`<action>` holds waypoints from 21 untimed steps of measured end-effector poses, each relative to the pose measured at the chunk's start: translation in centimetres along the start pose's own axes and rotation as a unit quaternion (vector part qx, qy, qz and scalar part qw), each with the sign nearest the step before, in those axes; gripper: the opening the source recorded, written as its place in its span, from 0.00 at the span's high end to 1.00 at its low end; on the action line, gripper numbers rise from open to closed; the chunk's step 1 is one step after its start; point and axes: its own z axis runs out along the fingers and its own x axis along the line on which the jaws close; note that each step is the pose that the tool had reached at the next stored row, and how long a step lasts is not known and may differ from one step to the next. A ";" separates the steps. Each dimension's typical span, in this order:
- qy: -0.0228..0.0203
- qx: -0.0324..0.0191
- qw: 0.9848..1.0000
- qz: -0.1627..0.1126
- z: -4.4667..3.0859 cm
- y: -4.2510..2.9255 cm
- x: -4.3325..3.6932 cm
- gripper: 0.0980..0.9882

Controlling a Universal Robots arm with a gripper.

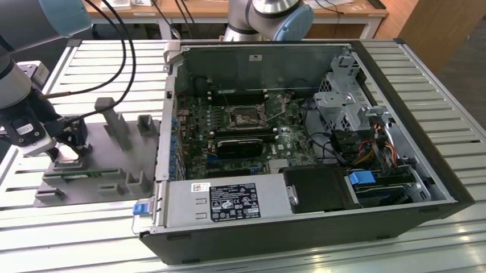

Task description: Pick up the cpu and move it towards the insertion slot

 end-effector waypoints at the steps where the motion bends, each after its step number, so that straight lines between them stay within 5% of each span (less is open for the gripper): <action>1: 0.000 0.000 1.000 0.000 -0.12 0.00 0.00 0.50; 21: 0.000 0.000 1.000 0.000 -3.28 0.11 -0.16 0.50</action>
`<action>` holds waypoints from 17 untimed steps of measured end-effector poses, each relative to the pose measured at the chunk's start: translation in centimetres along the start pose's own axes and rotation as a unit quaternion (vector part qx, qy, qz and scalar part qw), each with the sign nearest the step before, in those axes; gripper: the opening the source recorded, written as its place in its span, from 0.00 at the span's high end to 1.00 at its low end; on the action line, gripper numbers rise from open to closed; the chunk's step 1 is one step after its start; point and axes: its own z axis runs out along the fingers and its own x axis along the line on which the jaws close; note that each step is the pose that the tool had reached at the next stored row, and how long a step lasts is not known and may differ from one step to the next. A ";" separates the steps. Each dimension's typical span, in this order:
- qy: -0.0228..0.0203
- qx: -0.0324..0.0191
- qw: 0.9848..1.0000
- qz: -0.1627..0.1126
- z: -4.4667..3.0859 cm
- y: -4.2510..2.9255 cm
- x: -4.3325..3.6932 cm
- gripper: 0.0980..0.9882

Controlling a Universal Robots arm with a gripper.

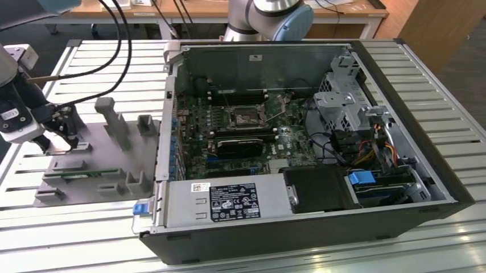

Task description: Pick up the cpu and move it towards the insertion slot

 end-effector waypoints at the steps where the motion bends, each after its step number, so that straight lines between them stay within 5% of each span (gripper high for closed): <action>1: 0.000 0.000 1.000 0.000 -0.18 0.00 -0.01 0.50; 17: -0.001 0.000 1.000 0.000 -2.84 0.10 -0.14 0.50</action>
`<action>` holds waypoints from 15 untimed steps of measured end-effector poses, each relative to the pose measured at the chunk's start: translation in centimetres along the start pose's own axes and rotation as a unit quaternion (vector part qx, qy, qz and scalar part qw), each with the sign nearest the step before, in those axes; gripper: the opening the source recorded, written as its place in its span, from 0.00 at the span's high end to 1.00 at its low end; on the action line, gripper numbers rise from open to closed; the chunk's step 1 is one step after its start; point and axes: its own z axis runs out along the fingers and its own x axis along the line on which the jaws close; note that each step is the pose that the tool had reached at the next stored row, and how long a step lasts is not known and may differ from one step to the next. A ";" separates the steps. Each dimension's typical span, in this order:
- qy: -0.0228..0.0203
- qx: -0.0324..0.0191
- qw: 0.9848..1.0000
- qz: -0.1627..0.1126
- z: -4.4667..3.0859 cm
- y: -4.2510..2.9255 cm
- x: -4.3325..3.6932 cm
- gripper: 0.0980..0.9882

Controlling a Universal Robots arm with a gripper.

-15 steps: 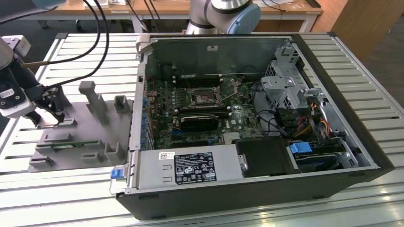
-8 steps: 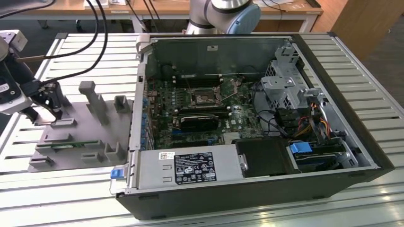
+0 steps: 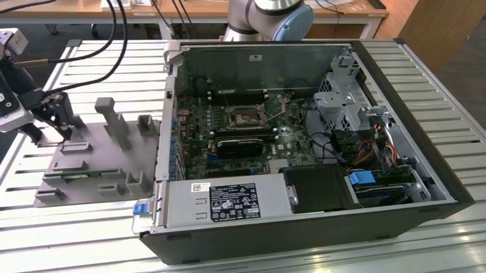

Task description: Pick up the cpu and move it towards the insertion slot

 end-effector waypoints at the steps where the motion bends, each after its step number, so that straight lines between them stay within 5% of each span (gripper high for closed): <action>1: 0.000 0.000 1.000 0.000 -0.16 0.01 -0.01 0.50; 15: 0.000 0.000 1.000 0.000 -2.26 0.08 -0.11 0.50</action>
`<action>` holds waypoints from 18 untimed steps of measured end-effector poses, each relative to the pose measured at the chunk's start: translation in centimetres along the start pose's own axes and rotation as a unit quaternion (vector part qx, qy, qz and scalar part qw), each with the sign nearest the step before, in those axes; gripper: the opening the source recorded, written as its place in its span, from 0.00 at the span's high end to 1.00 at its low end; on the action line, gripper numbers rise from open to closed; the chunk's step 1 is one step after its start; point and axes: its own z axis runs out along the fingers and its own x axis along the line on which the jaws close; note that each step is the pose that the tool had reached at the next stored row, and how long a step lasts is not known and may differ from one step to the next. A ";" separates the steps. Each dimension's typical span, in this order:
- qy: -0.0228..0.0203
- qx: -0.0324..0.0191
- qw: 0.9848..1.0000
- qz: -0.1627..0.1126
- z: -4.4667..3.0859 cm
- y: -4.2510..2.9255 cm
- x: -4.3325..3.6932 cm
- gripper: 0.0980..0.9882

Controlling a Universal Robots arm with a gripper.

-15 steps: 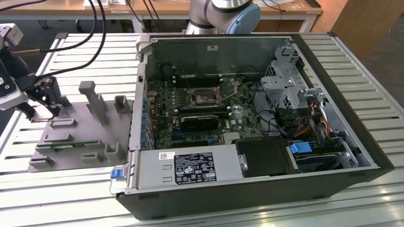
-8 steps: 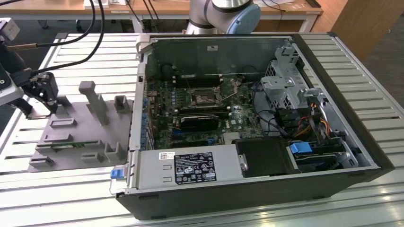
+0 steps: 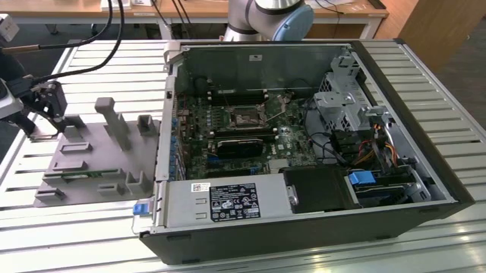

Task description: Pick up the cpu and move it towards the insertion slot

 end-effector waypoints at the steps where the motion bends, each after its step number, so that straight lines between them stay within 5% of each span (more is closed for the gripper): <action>1: 0.000 0.000 1.000 0.000 -0.16 0.01 -0.01 0.50; 18: -0.001 0.000 1.000 0.000 -2.84 0.09 -0.14 0.50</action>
